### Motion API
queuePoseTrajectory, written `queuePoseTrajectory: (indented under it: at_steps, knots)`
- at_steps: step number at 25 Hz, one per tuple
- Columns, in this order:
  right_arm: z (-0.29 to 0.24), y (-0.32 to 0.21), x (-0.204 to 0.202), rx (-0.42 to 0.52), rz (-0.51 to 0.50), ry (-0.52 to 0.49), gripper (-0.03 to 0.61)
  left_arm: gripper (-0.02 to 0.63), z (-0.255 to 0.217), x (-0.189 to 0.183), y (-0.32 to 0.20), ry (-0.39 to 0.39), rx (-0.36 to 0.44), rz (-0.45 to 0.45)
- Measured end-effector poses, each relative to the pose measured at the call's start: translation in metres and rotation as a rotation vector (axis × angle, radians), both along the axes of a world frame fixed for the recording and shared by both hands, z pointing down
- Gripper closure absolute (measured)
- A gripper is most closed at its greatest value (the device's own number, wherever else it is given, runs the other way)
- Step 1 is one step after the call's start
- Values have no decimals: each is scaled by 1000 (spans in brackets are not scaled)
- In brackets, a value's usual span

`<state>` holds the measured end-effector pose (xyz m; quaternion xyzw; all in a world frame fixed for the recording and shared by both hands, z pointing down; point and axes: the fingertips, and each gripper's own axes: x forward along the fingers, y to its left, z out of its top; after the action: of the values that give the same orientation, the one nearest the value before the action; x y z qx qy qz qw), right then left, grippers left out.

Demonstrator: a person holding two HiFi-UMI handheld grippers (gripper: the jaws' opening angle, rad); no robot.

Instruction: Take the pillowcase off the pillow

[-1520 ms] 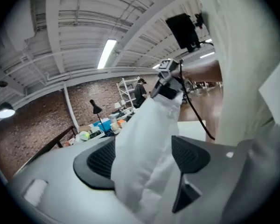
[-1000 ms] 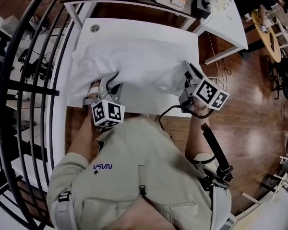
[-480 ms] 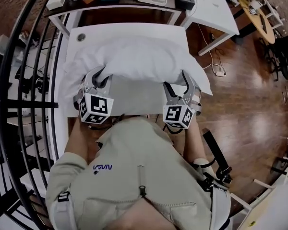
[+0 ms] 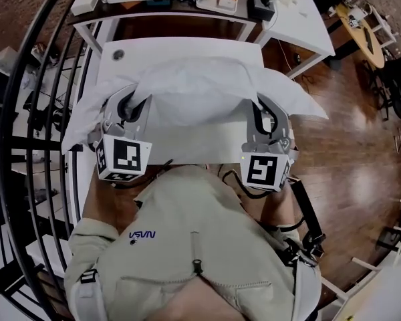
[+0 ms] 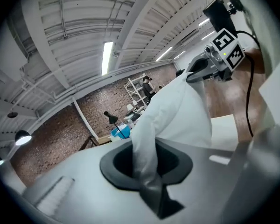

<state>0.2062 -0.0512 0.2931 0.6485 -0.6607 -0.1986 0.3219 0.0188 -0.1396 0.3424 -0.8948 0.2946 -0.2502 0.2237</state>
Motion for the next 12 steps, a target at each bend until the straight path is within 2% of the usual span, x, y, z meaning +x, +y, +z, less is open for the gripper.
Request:
queuePoseTrajectory:
  at_steps: [3,5,8,10,12]
  knots:
    - [-13,-7,3,-15,2,-57,568,541,-5,1,-11,-15,1,13]
    - [12,-24,14,-79,46,-78,566,523,17,10,-30,-45,-7,14]
    - [56,-52,41,-143,140,-168,565,466,44,27,-52,-99,43,27]
    - [68,-67,58,-121,196,-184,560,435,34,34,-53,-67,113,36]
    - [71,-80,70,-101,227,-160,557,416,11,35,-48,25,184,32]
